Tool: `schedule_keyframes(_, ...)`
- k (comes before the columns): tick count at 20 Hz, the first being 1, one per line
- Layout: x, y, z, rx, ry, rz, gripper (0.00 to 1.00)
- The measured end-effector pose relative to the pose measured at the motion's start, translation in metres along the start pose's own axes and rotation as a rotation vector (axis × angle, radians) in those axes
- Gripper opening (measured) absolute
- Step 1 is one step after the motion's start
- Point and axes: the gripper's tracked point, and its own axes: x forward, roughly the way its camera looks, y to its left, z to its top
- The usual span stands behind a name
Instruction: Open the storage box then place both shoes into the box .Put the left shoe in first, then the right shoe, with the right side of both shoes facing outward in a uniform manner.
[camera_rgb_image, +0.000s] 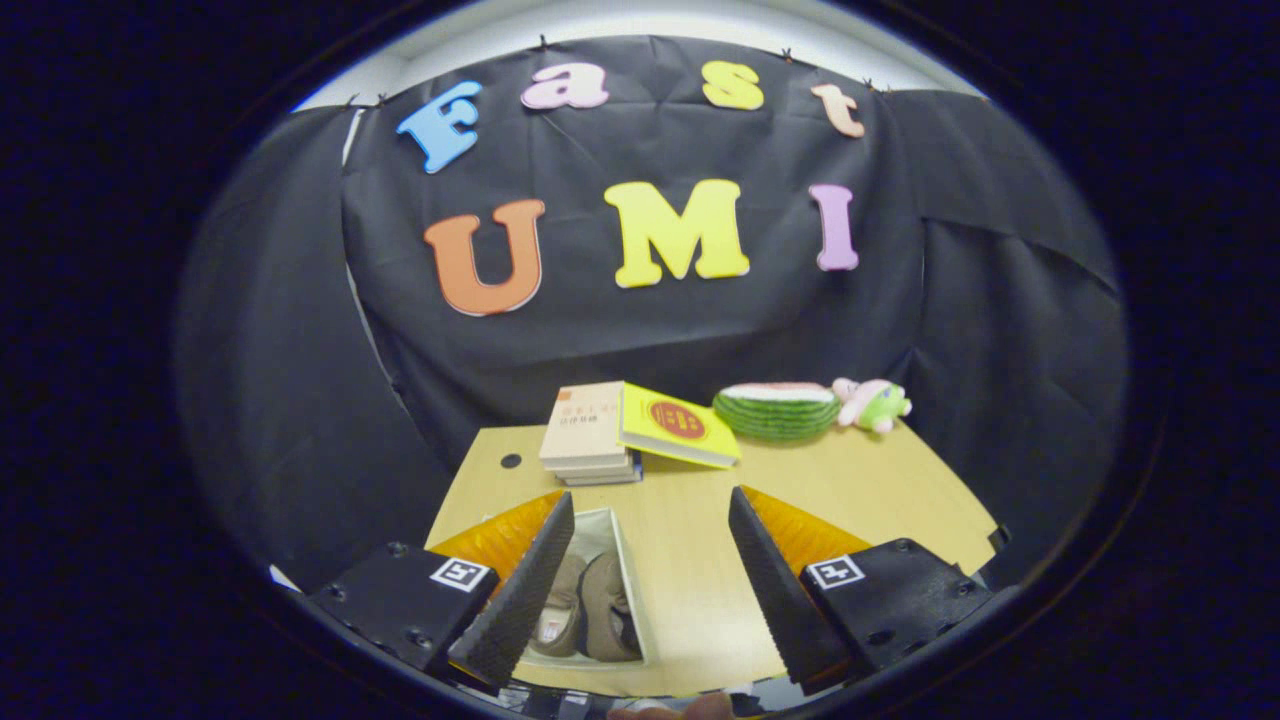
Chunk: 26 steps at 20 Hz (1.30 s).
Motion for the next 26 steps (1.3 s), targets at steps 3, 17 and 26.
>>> schedule_keyframes(3,-0.027,0.003,0.013,0.004,-0.087,0.014,0.99)
schedule_keyframes(17,-0.092,-0.025,-0.001,0.052,-0.279,0.014,1.00)
schedule_keyframes(26,-0.120,-0.076,-0.025,0.029,-0.292,-0.071,1.00)
